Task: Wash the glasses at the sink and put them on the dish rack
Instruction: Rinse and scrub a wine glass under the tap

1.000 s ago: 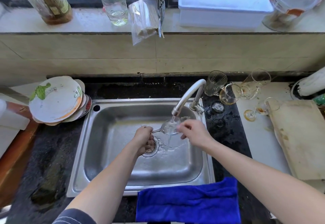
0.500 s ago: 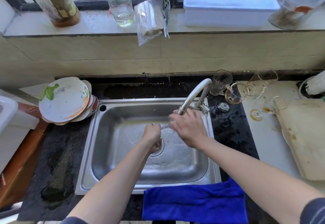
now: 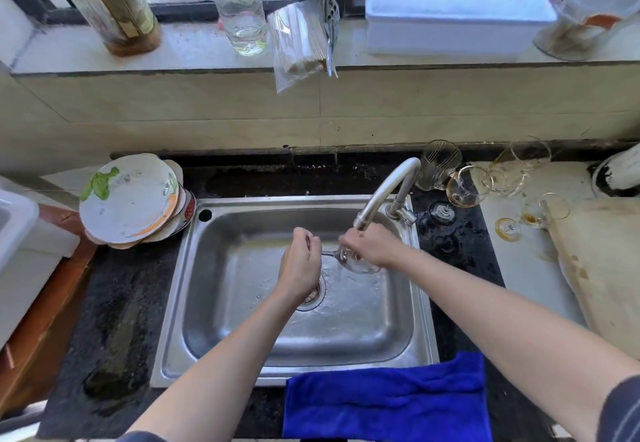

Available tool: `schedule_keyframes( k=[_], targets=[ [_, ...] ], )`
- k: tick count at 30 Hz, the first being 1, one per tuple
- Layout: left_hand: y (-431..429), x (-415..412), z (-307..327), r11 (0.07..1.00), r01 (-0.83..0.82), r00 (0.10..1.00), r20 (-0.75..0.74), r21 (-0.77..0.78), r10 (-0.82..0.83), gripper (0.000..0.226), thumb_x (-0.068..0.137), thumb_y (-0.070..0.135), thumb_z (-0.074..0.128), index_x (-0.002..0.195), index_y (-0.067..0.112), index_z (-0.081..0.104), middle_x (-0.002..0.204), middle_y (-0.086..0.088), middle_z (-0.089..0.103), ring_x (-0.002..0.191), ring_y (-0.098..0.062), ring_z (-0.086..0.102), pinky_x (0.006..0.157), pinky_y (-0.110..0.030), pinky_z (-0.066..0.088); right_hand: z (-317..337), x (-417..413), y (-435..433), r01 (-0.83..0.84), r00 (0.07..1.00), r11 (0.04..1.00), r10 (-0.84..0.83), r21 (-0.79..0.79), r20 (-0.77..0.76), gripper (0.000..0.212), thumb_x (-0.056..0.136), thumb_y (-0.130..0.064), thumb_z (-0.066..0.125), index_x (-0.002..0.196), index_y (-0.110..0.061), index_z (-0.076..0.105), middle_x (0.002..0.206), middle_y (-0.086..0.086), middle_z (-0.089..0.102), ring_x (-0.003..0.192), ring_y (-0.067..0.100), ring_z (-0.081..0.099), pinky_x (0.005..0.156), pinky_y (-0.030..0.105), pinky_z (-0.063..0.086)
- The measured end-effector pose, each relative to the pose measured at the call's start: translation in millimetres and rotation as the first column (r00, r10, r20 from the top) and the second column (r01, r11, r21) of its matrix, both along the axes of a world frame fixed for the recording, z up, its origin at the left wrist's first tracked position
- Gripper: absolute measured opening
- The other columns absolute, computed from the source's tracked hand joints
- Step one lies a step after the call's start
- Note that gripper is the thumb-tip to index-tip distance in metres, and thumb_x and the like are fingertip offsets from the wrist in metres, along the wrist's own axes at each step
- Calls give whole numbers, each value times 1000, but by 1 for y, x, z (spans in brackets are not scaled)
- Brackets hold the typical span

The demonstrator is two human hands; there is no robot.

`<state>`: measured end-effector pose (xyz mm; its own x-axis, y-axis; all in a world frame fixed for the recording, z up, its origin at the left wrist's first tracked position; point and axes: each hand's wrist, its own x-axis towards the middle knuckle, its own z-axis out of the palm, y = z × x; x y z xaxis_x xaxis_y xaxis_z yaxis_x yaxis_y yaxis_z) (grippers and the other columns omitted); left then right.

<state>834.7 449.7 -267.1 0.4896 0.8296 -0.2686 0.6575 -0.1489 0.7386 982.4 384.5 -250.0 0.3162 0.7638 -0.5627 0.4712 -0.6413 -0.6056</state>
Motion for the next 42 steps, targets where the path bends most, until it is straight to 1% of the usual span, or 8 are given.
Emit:
schedule_keyframes(
  k=[5,11,19,24,28,31,37,42],
  targets=[
    [10,0,-4,980,-132,977,149,-152,155,17,99,22,39,86,12,42,76,2,42,68,-14,38,61,-32,33,8,20,5,317,735,929,-369,-192,-569,29,102,-32,42,102,-13,64,95,7,71,77,26,71,52,27,52],
    [15,9,-9,722,-361,880,40,-591,473,21,95,19,35,75,20,30,58,-2,31,43,-11,25,39,-14,16,-7,-12,5,586,680,805,-430,89,-594,35,88,-30,70,115,-15,53,104,8,66,58,18,61,41,20,38],
    [5,-5,-2,992,-123,989,86,-3,123,16,99,25,41,92,11,37,71,2,43,69,-24,42,68,-40,36,10,-1,-2,540,219,733,-597,-413,-772,43,99,-47,41,101,-9,61,78,10,71,39,10,54,33,12,34],
    [-2,11,-1,993,-115,987,113,19,113,15,99,24,43,91,13,35,71,2,43,64,-17,41,62,-37,31,2,-23,7,798,566,599,-705,67,-428,36,86,-38,66,112,-17,52,103,8,66,74,19,66,63,37,59],
    [6,17,-7,801,-253,938,65,-542,340,15,97,22,38,84,17,33,67,-2,35,46,-11,30,42,-22,23,-6,-18,-8,364,923,839,-383,405,-37,63,69,-51,79,120,-29,50,113,-2,56,100,14,58,87,33,49],
    [10,11,-5,600,-258,933,-35,-757,358,20,94,13,34,76,21,30,56,0,21,32,-7,17,37,-9,12,-11,2,-16,-107,933,900,-56,422,356,75,68,-68,68,131,-30,55,130,-5,55,117,14,54,96,36,48],
    [31,10,-1,586,-178,911,93,-790,401,21,95,11,47,79,19,37,56,1,28,34,-5,21,34,-10,13,10,14,-7,319,916,941,-277,108,-291,12,99,-33,51,93,-31,61,97,8,70,62,24,69,43,27,42],
    [18,34,3,511,-131,728,268,-849,631,36,86,-3,63,95,20,37,62,-1,40,40,-7,34,35,-17,25,5,-3,-15,535,829,830,-480,158,-286,28,98,-15,35,102,-28,59,97,7,69,56,22,61,41,25,33]
  ],
)
